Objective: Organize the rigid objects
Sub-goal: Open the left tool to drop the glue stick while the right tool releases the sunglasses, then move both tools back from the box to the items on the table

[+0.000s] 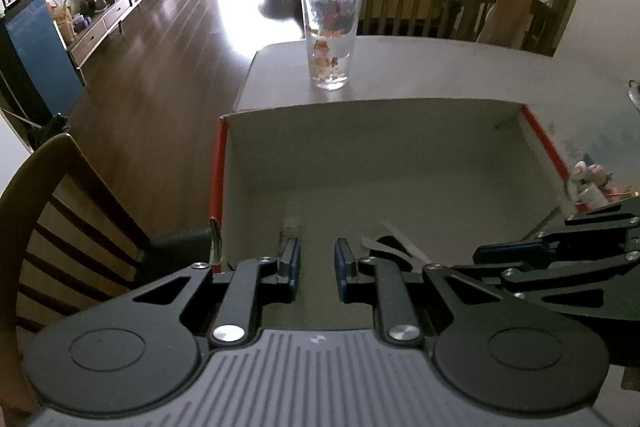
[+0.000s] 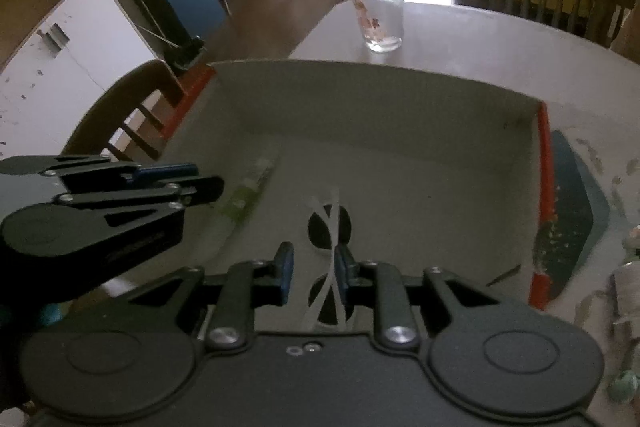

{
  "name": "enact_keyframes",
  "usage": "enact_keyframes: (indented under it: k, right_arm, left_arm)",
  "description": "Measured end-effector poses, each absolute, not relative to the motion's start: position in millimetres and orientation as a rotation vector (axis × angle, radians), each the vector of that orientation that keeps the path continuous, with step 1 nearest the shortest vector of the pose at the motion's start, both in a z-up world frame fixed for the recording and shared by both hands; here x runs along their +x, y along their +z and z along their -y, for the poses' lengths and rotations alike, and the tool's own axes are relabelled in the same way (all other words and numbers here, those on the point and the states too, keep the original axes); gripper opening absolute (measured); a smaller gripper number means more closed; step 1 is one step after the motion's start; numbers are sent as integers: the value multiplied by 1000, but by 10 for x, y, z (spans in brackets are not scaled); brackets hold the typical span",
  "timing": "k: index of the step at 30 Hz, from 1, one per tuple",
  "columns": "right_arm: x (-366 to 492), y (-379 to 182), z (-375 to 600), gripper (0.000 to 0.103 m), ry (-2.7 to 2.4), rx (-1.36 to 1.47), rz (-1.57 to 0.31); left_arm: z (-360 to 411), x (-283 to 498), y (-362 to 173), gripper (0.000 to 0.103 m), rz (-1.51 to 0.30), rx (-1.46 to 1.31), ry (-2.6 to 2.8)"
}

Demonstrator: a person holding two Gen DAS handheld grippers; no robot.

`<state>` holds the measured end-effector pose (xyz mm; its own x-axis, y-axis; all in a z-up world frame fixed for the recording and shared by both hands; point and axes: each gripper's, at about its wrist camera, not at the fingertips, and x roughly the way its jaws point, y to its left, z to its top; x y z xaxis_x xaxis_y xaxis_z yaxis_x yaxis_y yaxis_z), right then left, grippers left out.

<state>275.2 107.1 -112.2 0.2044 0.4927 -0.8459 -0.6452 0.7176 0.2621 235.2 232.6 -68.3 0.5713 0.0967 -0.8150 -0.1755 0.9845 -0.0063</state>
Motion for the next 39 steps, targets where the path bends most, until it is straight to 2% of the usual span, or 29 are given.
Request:
enact_keyframes:
  k: [11, 13, 14, 22, 27, 28, 30, 32, 39]
  right_arm:
    - [2464, -825, -862, 33, 833, -157, -1013]
    - [2397, -785, -808, 45, 840, -149, -996]
    - [2361, -768, -784, 48, 842, -150, -988]
    - [2156, -657, -578, 63, 842, -151, -921]
    - [2055, -597, -434, 67, 833, -152, -879]
    - [2033, -590, -412, 71, 828, -154, -870]
    - [1994, -562, -361, 74, 824, -154, -850]
    - [1955, -536, -305, 75, 823, -153, -836]
    - [1847, -428, -114, 81, 822, -148, -774]
  left_arm:
    - [-2182, 2007, -498, 18, -894, -114, 147]
    - [-2156, 1932, -468, 18, -882, -115, 145]
    - [-2149, 1894, -457, 18, -876, -117, 147]
    - [-2023, 1639, -343, 18, -823, -130, 142]
    - [-1925, 1529, -286, 18, -796, -140, 138]
    - [-1907, 1513, -273, 18, -791, -143, 138]
    - [-1868, 1490, -251, 19, -785, -145, 134]
    - [-1832, 1463, -232, 28, -773, -154, 124]
    - [-1681, 1395, -192, 29, -737, -176, 93]
